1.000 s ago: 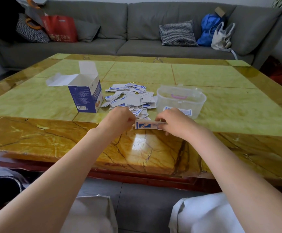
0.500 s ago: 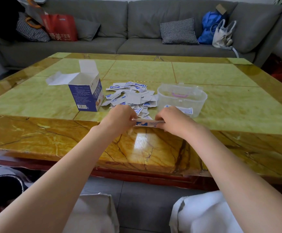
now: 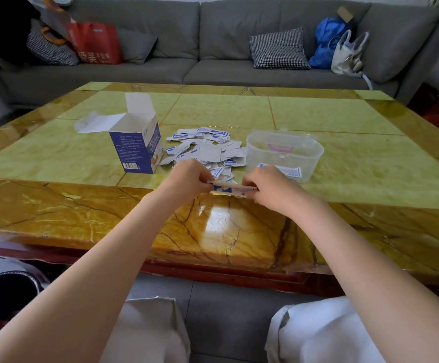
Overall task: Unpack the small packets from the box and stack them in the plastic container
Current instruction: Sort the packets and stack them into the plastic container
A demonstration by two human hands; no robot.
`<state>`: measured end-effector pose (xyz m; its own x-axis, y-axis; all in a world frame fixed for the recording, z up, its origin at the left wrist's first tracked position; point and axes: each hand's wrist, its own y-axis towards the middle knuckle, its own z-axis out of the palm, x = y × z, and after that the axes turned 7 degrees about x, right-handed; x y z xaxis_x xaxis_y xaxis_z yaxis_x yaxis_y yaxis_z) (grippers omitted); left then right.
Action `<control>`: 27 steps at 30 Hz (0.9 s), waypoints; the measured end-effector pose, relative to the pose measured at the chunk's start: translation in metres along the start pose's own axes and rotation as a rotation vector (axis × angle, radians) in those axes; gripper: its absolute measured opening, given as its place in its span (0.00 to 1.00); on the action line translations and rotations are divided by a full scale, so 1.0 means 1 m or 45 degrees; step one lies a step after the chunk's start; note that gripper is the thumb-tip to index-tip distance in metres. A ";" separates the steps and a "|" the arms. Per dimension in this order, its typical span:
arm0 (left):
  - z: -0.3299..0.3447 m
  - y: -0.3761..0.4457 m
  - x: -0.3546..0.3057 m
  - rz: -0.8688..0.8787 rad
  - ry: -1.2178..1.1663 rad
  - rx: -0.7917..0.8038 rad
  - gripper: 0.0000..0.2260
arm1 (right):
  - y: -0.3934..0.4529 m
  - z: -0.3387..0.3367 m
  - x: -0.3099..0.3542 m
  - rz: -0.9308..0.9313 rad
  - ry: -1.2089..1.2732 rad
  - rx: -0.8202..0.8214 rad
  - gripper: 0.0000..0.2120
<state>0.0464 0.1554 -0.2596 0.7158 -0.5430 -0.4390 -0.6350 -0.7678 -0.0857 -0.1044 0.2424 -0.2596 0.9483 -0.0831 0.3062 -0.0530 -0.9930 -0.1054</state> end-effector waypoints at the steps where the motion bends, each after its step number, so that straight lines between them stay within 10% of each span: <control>1: -0.003 0.001 0.000 0.004 -0.055 -0.032 0.08 | 0.000 -0.003 0.000 0.000 0.053 -0.030 0.06; 14: -0.044 0.070 -0.079 -0.028 -0.907 -0.193 0.08 | 0.014 -0.089 -0.059 0.335 1.065 -0.628 0.09; 17: -0.034 0.089 -0.092 -0.099 -0.818 -0.147 0.08 | 0.022 -0.090 -0.071 0.443 0.893 -0.784 0.09; 27: -0.009 0.118 -0.102 -0.123 0.178 0.019 0.10 | 0.035 -0.078 -0.071 0.430 0.137 -0.035 0.11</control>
<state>-0.0990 0.1172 -0.2165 0.8066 -0.5098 -0.2991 -0.5648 -0.8140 -0.1355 -0.1977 0.2073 -0.2109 0.8378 -0.4137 0.3563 -0.3674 -0.9099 -0.1927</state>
